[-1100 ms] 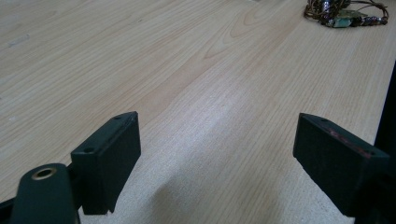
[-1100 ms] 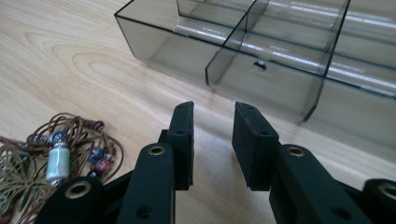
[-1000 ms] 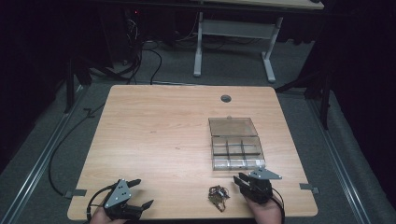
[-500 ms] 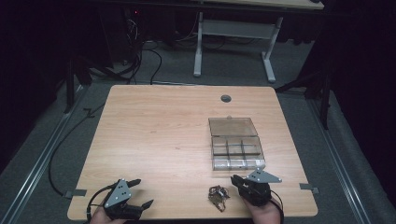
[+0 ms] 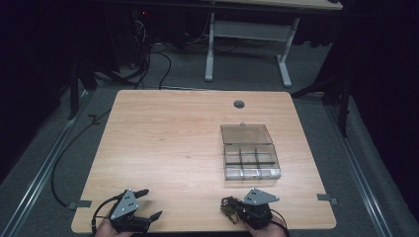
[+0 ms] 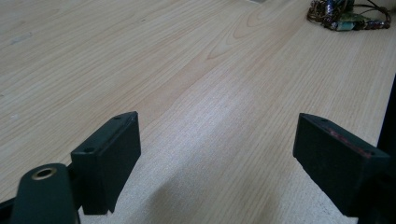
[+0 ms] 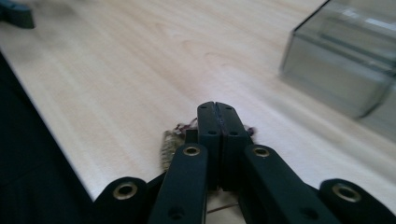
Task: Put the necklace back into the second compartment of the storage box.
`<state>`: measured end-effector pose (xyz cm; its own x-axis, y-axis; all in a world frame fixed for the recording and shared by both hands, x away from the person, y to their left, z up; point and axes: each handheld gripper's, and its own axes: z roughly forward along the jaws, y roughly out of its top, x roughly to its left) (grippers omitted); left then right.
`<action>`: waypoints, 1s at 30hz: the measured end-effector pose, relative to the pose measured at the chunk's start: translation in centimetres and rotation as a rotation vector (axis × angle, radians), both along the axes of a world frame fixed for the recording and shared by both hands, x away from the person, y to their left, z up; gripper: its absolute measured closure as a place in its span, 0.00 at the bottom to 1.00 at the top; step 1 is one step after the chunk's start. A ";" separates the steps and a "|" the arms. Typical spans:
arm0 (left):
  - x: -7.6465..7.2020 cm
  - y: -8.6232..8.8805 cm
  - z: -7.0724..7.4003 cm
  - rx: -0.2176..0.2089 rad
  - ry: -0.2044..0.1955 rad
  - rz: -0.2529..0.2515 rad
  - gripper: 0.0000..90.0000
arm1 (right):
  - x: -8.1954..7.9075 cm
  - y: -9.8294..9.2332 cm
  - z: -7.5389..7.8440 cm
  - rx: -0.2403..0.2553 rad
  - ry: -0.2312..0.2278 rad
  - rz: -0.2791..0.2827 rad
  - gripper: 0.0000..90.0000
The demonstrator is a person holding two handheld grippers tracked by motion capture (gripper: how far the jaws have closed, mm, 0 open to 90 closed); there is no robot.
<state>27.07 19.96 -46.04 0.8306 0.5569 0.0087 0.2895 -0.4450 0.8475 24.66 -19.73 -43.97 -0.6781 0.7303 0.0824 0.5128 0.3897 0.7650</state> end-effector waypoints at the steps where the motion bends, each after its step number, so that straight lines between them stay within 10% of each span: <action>1: 0.0 0.0 0.0 0.002 0.000 0.000 0.17 | -0.1 0.2 -0.2 -0.005 0.010 0.009 1.00; 19: 0.0 0.0 0.0 0.005 -0.001 -0.003 0.17 | 0.5 -2.1 -1.3 -0.035 0.050 -0.075 1.00; 30: 0.0 -0.1 0.0 0.009 0.000 -0.002 0.17 | 0.6 -6.5 -1.2 -0.049 0.042 -0.233 1.00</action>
